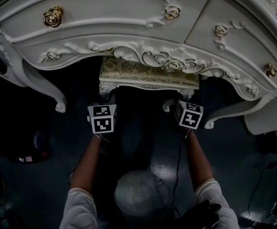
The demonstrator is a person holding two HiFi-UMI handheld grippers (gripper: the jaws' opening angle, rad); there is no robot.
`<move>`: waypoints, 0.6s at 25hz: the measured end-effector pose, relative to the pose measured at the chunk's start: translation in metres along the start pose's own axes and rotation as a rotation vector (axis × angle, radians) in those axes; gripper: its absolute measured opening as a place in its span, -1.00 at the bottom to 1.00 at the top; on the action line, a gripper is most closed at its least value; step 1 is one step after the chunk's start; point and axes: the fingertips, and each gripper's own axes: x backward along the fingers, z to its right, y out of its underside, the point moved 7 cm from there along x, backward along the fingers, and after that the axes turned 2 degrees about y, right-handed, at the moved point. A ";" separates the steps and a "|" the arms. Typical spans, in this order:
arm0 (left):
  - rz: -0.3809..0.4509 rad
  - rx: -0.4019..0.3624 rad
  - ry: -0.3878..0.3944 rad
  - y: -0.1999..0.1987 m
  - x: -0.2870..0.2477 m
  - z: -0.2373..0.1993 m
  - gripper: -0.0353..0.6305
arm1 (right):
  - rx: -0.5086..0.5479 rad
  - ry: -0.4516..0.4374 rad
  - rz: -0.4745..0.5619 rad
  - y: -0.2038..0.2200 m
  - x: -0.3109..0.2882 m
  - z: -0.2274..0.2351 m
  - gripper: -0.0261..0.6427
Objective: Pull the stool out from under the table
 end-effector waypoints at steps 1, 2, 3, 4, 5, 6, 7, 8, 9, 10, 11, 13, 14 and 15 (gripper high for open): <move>0.000 0.000 0.001 0.001 0.002 0.000 -0.21 | -0.001 0.001 0.002 0.001 0.002 0.000 -0.17; 0.001 0.000 0.002 0.001 0.003 0.001 -0.21 | -0.002 0.003 0.002 0.002 0.004 -0.001 -0.17; 0.002 0.000 0.002 0.002 0.005 0.001 -0.21 | -0.002 0.006 0.002 0.003 0.007 -0.001 -0.17; 0.004 0.001 0.002 0.003 0.007 0.001 -0.20 | -0.001 0.007 0.003 0.004 0.009 -0.001 -0.17; 0.005 0.001 0.002 0.004 0.009 0.002 -0.20 | 0.000 0.008 0.003 0.005 0.011 -0.001 -0.17; 0.007 0.000 0.002 0.004 0.011 0.002 -0.20 | 0.000 0.010 0.001 0.006 0.012 -0.002 -0.17; 0.008 0.000 0.002 0.005 0.012 0.002 -0.20 | -0.001 0.011 -0.002 0.007 0.014 -0.002 -0.17; 0.009 0.000 0.003 0.005 0.013 0.002 -0.20 | -0.003 0.012 -0.005 0.008 0.016 -0.002 -0.17; 0.011 0.001 0.003 0.006 0.015 0.002 -0.20 | -0.004 0.013 -0.006 0.010 0.018 -0.003 -0.17; 0.012 0.002 0.004 0.006 0.016 0.002 -0.20 | -0.005 0.014 -0.005 0.011 0.019 -0.003 -0.17; 0.012 0.003 0.005 0.007 0.017 0.002 -0.20 | -0.005 0.016 -0.006 0.011 0.021 -0.003 -0.17; 0.008 0.005 0.008 0.008 0.018 0.002 -0.20 | -0.005 0.020 -0.012 0.012 0.023 -0.003 -0.17; 0.004 0.006 0.010 0.008 0.018 0.002 -0.20 | -0.005 0.022 -0.015 0.013 0.024 -0.003 -0.17; -0.001 0.006 0.012 0.007 0.018 0.002 -0.20 | -0.007 0.022 -0.019 0.013 0.025 -0.003 -0.17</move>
